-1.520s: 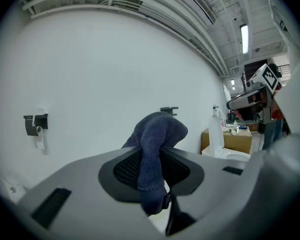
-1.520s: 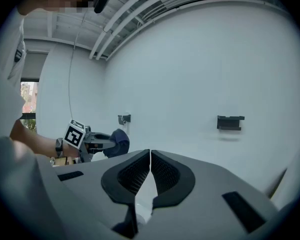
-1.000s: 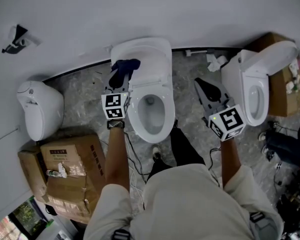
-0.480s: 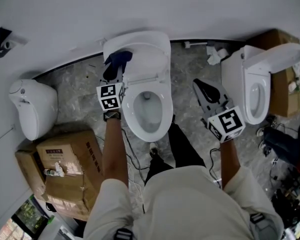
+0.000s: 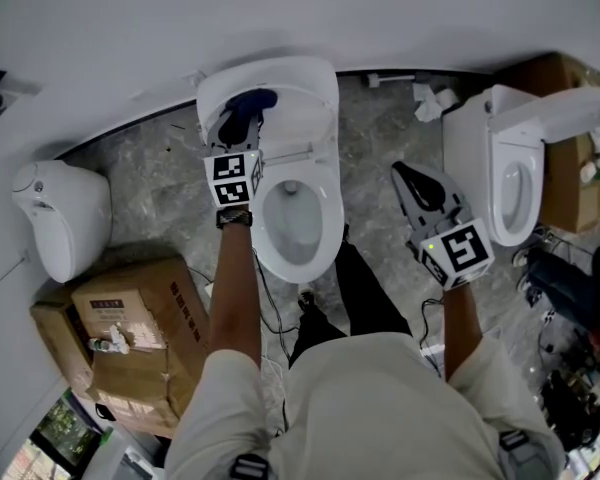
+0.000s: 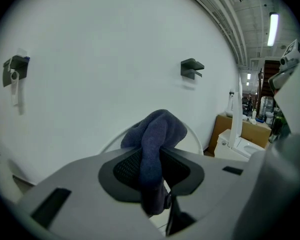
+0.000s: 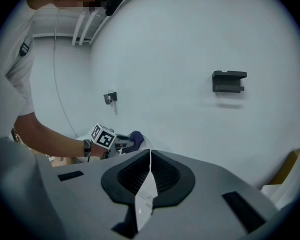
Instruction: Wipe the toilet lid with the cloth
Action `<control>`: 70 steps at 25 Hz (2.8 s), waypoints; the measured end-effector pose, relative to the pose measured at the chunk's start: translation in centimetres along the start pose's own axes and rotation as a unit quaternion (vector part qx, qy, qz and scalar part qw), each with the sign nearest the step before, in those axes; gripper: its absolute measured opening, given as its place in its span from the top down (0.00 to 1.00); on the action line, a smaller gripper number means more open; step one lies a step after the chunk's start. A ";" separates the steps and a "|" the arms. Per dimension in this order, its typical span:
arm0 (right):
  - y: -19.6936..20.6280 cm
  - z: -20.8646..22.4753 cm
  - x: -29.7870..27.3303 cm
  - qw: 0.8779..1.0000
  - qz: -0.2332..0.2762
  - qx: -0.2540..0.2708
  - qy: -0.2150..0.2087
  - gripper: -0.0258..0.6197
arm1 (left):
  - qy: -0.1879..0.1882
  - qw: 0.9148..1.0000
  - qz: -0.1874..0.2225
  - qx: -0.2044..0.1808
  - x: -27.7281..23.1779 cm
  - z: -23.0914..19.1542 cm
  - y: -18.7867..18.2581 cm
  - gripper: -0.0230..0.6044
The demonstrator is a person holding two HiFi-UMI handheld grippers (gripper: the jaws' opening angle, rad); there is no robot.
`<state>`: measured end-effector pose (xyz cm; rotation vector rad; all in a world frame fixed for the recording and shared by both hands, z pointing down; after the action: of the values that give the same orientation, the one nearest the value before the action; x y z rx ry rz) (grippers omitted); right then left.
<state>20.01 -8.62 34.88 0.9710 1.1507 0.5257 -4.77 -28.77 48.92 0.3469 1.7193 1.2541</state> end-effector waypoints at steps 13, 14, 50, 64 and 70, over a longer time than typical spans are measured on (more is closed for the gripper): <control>2.4 1.9 -0.2 0.999 -0.026 -0.023 0.012 0.91 | 0.073 0.996 -0.019 -0.037 -5.1 8.0 1.7 0.81; 2.5 2.0 -0.2 0.999 -0.028 -0.025 0.012 0.91 | 0.075 0.996 -0.024 -0.036 -5.4 8.3 2.1 0.81; 4.4 1.0 -6.7 0.998 -0.047 -0.013 -0.043 0.91 | -0.091 0.989 -0.092 0.073 -0.4 -7.1 12.7 0.81; 5.2 2.8 -8.6 0.997 -0.056 -0.016 -0.046 0.91 | -0.023 0.990 -0.117 0.069 -5.9 0.2 13.5 0.81; 5.9 3.5 -8.4 0.997 -0.061 -0.025 -0.038 0.91 | 0.031 0.991 -0.121 0.038 -8.1 4.8 12.8 0.81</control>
<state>20.95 -13.44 44.55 0.8642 1.1162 0.4141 -0.39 -25.90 63.93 0.1391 1.8055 1.0340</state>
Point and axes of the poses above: the fingertips, and each gripper's own axes: x backward along the fingers, z to its right, y out of its underside, the point moved 6 cm from there along x, backward along the fingers, and after that the axes turned 5 degrees about -z, right-handed, at the moved point
